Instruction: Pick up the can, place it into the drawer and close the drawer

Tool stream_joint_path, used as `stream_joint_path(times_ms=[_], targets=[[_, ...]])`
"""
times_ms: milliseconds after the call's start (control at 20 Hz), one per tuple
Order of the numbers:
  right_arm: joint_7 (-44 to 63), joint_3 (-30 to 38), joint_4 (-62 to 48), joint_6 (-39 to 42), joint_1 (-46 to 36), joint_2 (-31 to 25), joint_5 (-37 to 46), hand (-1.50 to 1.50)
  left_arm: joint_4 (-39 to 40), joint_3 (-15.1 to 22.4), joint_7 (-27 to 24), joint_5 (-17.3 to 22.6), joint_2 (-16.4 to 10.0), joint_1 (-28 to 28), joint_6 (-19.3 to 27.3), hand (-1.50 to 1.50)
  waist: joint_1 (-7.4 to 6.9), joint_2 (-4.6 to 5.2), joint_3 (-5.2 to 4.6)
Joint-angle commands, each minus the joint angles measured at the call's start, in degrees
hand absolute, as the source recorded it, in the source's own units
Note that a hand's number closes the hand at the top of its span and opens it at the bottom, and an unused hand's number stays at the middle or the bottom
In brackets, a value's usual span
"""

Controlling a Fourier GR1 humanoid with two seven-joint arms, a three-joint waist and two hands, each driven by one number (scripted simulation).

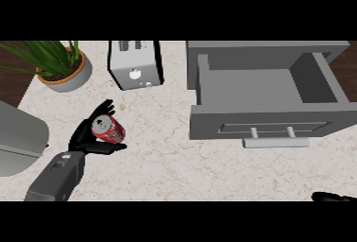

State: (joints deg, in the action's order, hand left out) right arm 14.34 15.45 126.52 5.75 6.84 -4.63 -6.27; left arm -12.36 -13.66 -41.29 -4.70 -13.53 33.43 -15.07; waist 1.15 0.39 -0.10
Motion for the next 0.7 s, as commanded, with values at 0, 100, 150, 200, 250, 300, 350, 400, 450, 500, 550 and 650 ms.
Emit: stream_joint_path(times_ms=[0, 100, 150, 200, 250, 300, 350, 400, 450, 500, 550, 650], targets=[[0.6, 1.7, -3.2, 0.6, -3.0, -2.3, -0.7, -1.50, 2.0, 0.3, -1.7, -0.3, 2.0, 1.3, -1.9, 1.50, 0.10, 0.09, -0.01], [2.9, -1.2, 0.8, -2.7, -2.8, 0.6, 2.0, -1.50, 1.7, 0.1, 1.4, 0.2, 3.2, 4.0, -2.1, 1.50, -0.02, -0.04, 0.00], [4.0, 3.2, -0.3, 0.3, -2.6, -3.2, -2.6, -1.50, 1.6, -0.3, 0.9, 0.4, 1.1, 4.6, -3.8, 1.50, 0.15, -0.01, 0.00], [1.5, 0.2, 1.0, -0.8, -1.2, -0.2, 0.6, -1.50, 2.3, 0.2, -3.4, -0.3, 2.4, 2.0, -3.5, 1.50, 0.25, 0.06, -0.02], [3.2, 3.3, 1.8, 0.8, -0.9, -2.7, -2.9, -1.50, 1.2, -0.1, -1.4, 0.6, 2.6, 3.0, -4.7, 1.50, 0.02, -0.11, 0.02], [0.1, 1.7, 1.8, 0.6, 1.6, -0.4, -0.2, -1.50, 1.4, -0.3, 1.3, 0.7, 3.3, 5.9, -3.6, 1.50, 0.21, -0.07, 0.03], [1.7, 2.2, 2.4, 0.8, 0.2, -1.2, -2.0, -1.50, 2.5, -0.1, -1.0, 0.1, 4.0, 5.0, -2.4, 1.50, 0.43, 0.06, 0.00], [1.7, -0.9, -1.2, -2.4, -5.5, -0.2, 2.2, -1.50, 2.9, -0.3, -3.1, 0.1, 1.6, 4.0, -4.9, 1.50, 0.16, 0.25, -0.04], [-2.1, 1.5, -1.6, -0.1, -0.9, 0.0, 0.6, -1.50, 2.0, -0.5, -2.8, 0.6, 3.0, 4.9, -5.0, 1.50, 0.24, 0.08, 0.01], [3.5, 2.9, 2.7, 0.4, -1.9, -2.7, -2.4, -1.50, 2.3, 1.5, -7.3, -1.6, 3.7, 0.9, -4.0, 1.50, 0.35, 0.08, -0.02], [-0.8, 1.2, 0.9, 0.7, 0.7, 0.0, 0.2, -1.50, 0.8, 0.6, -3.0, -0.1, 3.6, 3.9, -5.5, 1.50, -0.09, -0.11, 0.04], [0.7, 2.0, 1.7, 1.0, 1.1, -0.8, -0.5, -1.50, 0.3, -2.4, 0.6, 2.8, 5.2, 7.0, 0.7, 1.50, -0.06, -0.15, 0.05]])
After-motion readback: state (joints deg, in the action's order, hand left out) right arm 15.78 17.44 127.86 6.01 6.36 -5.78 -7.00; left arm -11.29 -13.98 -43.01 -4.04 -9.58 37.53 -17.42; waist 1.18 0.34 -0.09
